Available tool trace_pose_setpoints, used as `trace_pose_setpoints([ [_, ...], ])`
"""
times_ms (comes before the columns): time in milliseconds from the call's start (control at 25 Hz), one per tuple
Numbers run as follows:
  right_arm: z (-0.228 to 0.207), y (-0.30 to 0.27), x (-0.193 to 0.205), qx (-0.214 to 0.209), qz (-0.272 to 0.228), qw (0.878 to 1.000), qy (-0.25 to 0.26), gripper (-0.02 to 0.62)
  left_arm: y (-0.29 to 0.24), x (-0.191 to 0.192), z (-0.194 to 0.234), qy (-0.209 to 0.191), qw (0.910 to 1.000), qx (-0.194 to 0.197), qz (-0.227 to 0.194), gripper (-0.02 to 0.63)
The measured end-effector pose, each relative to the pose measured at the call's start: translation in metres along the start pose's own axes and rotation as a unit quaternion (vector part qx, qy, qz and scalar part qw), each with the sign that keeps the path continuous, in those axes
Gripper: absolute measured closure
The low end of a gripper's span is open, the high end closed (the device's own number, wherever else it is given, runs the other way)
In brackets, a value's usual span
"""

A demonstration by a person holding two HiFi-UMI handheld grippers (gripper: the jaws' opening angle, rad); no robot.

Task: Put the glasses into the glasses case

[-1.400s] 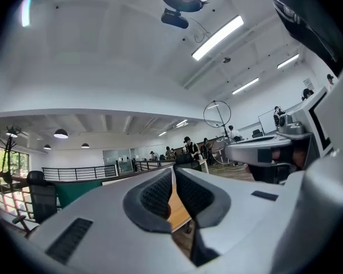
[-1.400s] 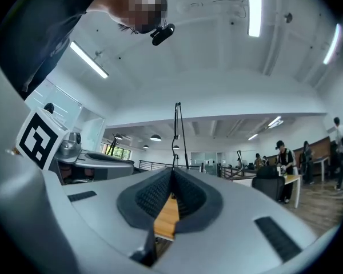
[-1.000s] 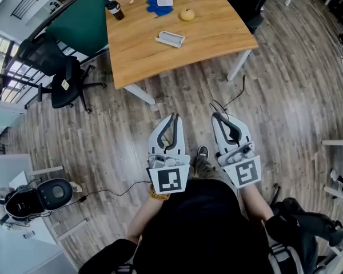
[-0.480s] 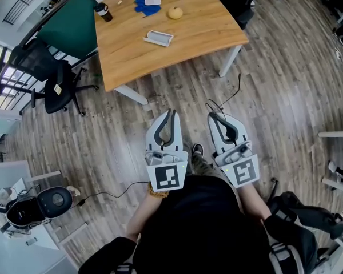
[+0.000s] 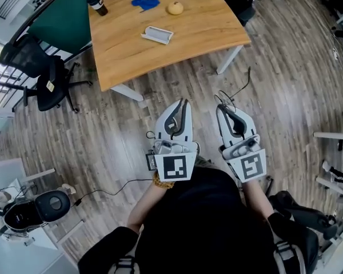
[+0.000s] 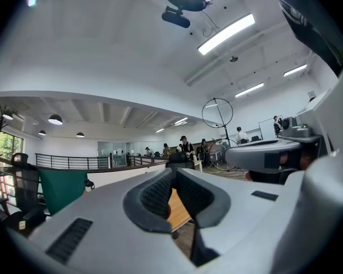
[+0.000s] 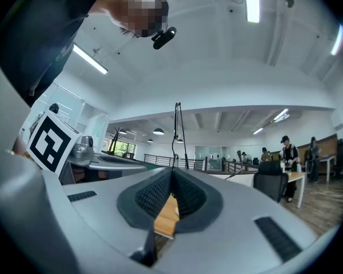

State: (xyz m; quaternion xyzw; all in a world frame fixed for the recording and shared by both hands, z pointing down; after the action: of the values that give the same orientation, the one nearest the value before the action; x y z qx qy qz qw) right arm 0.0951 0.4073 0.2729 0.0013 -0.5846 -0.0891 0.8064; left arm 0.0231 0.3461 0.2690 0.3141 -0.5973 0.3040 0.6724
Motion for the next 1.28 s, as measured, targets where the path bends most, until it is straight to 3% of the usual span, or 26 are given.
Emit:
trace_pose_setpoints([
  [480, -0.007, -0.106, 0.006, -0.033, 0.004, 0.999, 0.013, 0.581, -0.065, -0.022, 0.081, 0.014, 0.9994, -0.002, -0.033, 0.566],
  [760, -0.008, -0.159, 0.009, -0.034, 0.01, 0.999, 0.018, 0.581, -0.091, -0.025, 0.118, 0.005, 0.9995, 0.009, -0.029, 0.566],
  [1280, 0.009, -0.243, 0.011, -0.041, 0.032, 0.998, 0.019, 0.581, -0.114, -0.028, 0.188, 0.036, 0.9987, 0.014, -0.032, 0.566],
])
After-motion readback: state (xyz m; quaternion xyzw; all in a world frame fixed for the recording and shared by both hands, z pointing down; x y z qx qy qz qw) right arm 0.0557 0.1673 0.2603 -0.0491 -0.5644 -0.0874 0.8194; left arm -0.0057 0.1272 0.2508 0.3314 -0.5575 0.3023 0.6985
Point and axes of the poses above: the fingertips, and each gripper's own axes: y backward along the fingers, z to its left, x out of its underside, the point moved 1 cm from there along y, backward along the fingers, and after that the axes turned 14 degrees about y, right-handed, at the moved point
